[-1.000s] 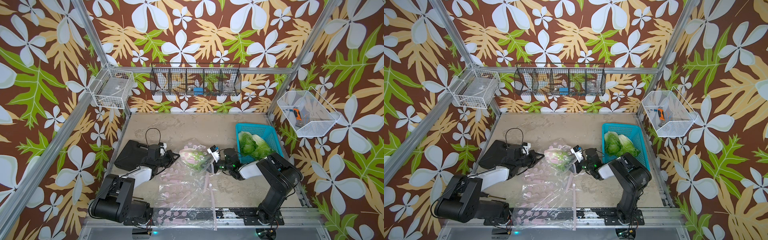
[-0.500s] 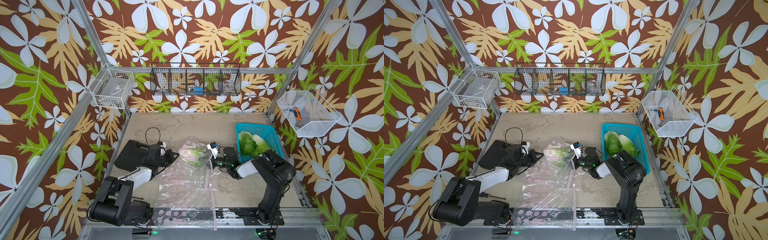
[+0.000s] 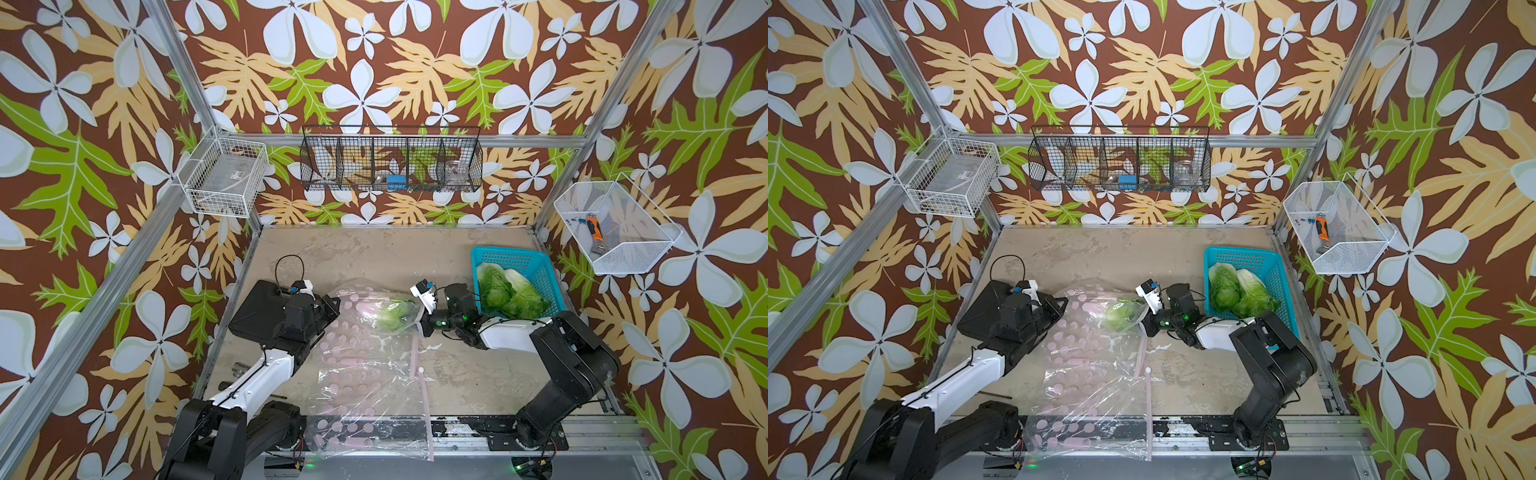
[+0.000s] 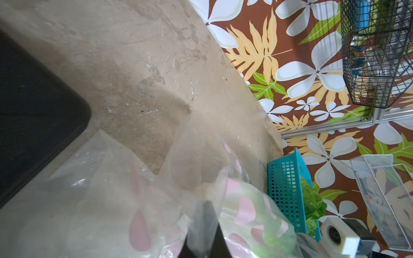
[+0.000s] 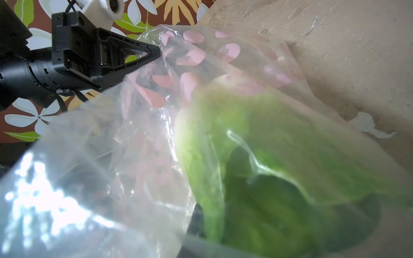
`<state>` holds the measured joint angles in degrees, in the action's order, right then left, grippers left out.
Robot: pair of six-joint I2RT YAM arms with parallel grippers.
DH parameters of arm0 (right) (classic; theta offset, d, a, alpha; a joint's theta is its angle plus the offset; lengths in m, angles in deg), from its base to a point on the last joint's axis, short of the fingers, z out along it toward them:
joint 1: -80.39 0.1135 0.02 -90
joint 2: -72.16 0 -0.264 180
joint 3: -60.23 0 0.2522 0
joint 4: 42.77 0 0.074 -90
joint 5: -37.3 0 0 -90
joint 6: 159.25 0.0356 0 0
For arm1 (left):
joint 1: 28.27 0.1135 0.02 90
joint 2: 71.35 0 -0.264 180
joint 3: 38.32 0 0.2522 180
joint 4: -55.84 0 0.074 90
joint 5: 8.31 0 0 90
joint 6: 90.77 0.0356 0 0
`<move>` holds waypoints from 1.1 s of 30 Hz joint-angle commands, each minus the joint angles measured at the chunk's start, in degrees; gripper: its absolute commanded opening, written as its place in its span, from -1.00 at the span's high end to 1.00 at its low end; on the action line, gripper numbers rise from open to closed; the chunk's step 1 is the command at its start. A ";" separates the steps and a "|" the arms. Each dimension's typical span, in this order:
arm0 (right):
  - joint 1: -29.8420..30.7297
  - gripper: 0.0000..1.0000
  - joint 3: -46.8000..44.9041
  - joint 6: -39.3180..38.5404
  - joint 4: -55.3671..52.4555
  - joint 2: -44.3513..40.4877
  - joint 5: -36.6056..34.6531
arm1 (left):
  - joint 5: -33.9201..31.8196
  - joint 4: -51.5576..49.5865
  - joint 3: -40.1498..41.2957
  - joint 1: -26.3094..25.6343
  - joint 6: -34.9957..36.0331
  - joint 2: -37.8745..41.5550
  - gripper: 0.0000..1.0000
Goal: Open the zip-top bag and take out the chinese cabbages
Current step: Adjust the zipper food storage bag at the center of the board.
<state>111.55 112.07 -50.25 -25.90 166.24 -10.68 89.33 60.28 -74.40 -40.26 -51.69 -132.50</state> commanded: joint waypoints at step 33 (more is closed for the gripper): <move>-3.11 1.00 -1.33 -2.07 -11.28 -39.35 -6.48 | -32.22 -12.09 -1.32 -2.95 10.97 6.08 1.00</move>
<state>108.62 109.56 -52.35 -38.66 128.38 -10.83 66.46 52.17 -75.45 -43.32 -42.44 -125.96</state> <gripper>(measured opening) 0.082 0.050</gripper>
